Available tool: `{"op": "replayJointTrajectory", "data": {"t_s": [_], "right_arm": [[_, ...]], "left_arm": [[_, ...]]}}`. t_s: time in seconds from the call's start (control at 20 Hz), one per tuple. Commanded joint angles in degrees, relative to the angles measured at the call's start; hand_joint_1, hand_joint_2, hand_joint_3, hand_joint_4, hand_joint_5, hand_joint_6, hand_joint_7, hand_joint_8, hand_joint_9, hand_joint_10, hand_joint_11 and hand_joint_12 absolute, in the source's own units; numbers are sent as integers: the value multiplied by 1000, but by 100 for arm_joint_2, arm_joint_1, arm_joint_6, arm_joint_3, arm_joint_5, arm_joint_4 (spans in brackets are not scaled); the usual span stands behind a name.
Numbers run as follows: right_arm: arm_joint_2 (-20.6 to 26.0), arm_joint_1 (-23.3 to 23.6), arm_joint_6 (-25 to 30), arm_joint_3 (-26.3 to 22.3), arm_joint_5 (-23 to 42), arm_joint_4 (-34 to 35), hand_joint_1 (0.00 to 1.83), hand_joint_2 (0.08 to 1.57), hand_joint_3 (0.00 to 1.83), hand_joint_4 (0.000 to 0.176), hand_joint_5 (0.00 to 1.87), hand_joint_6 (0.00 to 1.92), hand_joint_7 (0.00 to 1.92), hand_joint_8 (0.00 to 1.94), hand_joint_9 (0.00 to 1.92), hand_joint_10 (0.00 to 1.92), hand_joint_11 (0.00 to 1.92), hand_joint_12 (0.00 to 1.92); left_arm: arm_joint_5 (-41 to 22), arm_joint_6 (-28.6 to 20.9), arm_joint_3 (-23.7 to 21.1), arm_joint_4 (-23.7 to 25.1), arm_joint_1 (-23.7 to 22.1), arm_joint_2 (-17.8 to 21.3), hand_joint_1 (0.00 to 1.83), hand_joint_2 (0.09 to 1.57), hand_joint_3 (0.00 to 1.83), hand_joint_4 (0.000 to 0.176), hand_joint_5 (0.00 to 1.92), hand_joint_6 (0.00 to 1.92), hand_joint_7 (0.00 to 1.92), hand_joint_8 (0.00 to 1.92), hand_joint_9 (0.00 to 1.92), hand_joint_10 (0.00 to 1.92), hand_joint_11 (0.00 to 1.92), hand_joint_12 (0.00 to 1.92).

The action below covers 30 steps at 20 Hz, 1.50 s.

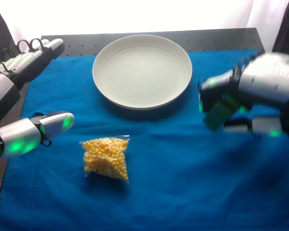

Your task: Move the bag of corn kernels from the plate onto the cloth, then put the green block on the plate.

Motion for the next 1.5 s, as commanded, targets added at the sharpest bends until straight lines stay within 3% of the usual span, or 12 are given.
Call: {"op": "replayJointTrajectory", "data": {"t_s": [0.0, 0.5, 0.65, 0.8, 0.9, 1.0, 1.15, 1.2, 1.25, 1.3, 1.4, 1.45], "right_arm": [[43, 142, 11, -25, 757, 87, 1198, 1282, 0, 0, 610, 1314, 779, 1587, 1036, 1656, 1033, 1835], [-851, 1787, 28, 871, -715, -785, 1328, 1267, 0, 0, 604, 1293, 720, 1465, 698, 1670, 485, 1813], [-1619, 2024, 28, 1499, -1435, -905, 1190, 1287, 2, 0, 642, 1409, 689, 1553, 793, 1851, 879, 1917], [-2120, 2086, 27, 1913, -1911, -995, 1217, 1241, 0, 0, 674, 1231, 847, 1442, 908, 1336, 873, 1677], [-2449, 2093, 27, 2177, -2182, -1060, 1305, 1234, 2, 0, 648, 1269, 772, 1355, 812, 1455, 673, 1571], [-2751, 2092, 27, 2437, -2518, -1074, 1347, 1212, 0, 0, 641, 1250, 799, 1274, 868, 1443, 714, 1486], [-2926, 2091, 26, 2573, -2829, -1078, 1332, 1256, 5, 0, 495, 1407, 757, 1347, 793, 1538, 563, 1535], [-2935, 2091, 26, 2576, -2857, -1078, 807, 1293, 0, 0, 175, 219, 301, 390, 168, 560, 22, 1166], [-2935, 2091, 26, 2574, -2860, -1078, 807, 1293, 0, 0, 175, 219, 301, 390, 168, 560, 22, 1166], [-2933, 2091, 26, 2563, -2859, -1079, 562, 1220, 0, 8, 10, 10, 36, 25, 24, 64, 0, 156], [-2932, 2091, 25, 2512, -2856, -1143, 489, 1195, 0, 27, 0, 0, 0, 0, 0, 2, 2, 7], [-2877, 2103, 25, 2433, -2848, -1222, 413, 1181, 0, 39, 0, 0, 0, 0, 0, 0, 0, 1]], "left_arm": [[-722, -20, 11, 78, -25, 19, 563, 1187, 0, 66, 63, 2, 0, 0, 0, 0, 0, 404], [-510, -22, 87, 103, -30, -68, 623, 1227, 1, 112, 94, 1, 0, 0, 0, 0, 0, 31], [-397, -35, 135, 145, -60, -137, 589, 1230, 2, 92, 86, 0, 0, 0, 0, 0, 0, 2], [-366, -71, 170, 200, -110, -180, 542, 1237, 4, 85, 104, 6, 5, 2, 0, 0, 23, 11], [-349, -115, 219, 239, -132, -230, 536, 1300, 0, 81, 136, 0, 85, 4, 99, 16, 0, 607], [-322, -192, 273, 285, -169, -290, 507, 1300, 0, 111, 196, 14, 151, 10, 130, 15, 0, 509], [-320, -202, 276, 309, -195, -305, 503, 1325, 0, 67, 327, 23, 224, 7, 219, 21, 0, 777], [-324, -203, 277, 308, -196, -305, 474, 1323, 0, 62, 296, 2, 226, 5, 218, 12, 0, 744], [-327, -203, 277, 307, -196, -305, 474, 1323, 0, 62, 296, 2, 226, 5, 218, 12, 0, 744], [-328, -203, 275, 299, -196, -307, 453, 1330, 2, 65, 273, 0, 195, 1, 183, 1, 0, 635], [-332, -203, 273, 288, -196, -309, 409, 1323, 0, 66, 235, 0, 161, 0, 173, 1, 0, 654], [-343, -203, 269, 280, -195, -309, 462, 1330, 1, 113, 237, 2, 152, 0, 157, 2, 0, 645]]}}
